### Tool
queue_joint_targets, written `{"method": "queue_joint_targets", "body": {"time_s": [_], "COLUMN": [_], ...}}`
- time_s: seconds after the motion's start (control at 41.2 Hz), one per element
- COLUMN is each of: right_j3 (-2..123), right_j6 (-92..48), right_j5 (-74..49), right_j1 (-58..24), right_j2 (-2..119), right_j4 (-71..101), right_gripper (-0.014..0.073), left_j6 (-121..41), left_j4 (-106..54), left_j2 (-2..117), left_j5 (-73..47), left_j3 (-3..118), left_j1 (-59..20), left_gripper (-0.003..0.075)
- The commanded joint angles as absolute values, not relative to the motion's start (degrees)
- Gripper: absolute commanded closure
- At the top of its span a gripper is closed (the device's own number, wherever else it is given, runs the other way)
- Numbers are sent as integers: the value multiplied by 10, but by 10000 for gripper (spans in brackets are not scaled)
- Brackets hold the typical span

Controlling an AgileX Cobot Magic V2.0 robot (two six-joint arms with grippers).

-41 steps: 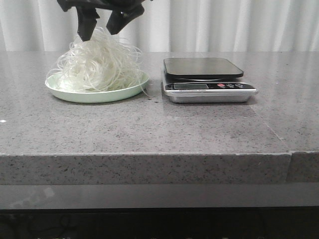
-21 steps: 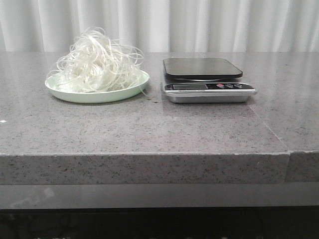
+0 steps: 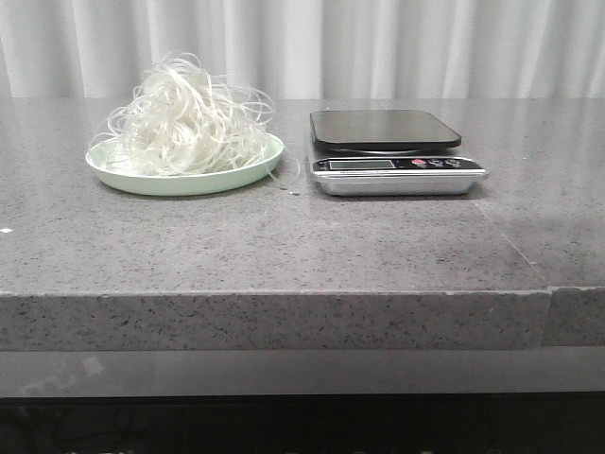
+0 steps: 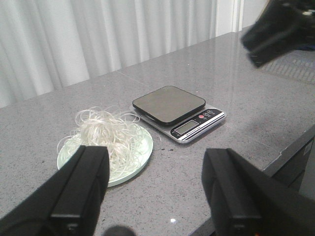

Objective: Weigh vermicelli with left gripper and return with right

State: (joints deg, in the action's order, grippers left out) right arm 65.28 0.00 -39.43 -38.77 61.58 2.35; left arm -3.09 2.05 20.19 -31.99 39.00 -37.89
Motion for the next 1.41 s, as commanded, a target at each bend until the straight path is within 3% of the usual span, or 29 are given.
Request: {"method": "queue_joint_targets", "body": {"time_s": [0.0, 0.291, 0.606, 0.679, 0.801, 0.898, 0.995, 1.164, 1.383], "right_j3": [617, 522, 489, 489, 489, 489, 489, 489, 489], "right_j6": [0, 0, 0, 0, 0, 0, 0, 0, 0], "right_j5": [-360, -432, -462, -462, -462, -462, -462, -462, -463], "right_j1": [-384, -384, -384, -384, -384, -384, -384, -384, -384], "right_j2": [537, 363, 301, 302, 302, 302, 302, 302, 302], "right_j4": [22, 0, 0, 0, 0, 0, 0, 0, 0], "right_gripper": [80, 80, 83, 127, 270, 369, 434, 434, 434], "left_j6": [-30, -30, -30, -30, -30, -30, -30, -30, -30], "left_j4": [16, 16, 16, 16, 16, 16, 16, 16, 16], "left_j2": [205, 205, 205, 205, 205, 205, 205, 205, 205], "left_j5": [-274, -274, -274, -274, -274, -274, -274, -274, -274], "left_j3": [404, 404, 404, 404, 404, 404, 404, 404, 404], "left_j1": [-381, -381, -381, -381, -381, -381, -381, -381, -381], "left_gripper": [250, 250, 251, 251, 253, 300, 400, 575, 574]}}
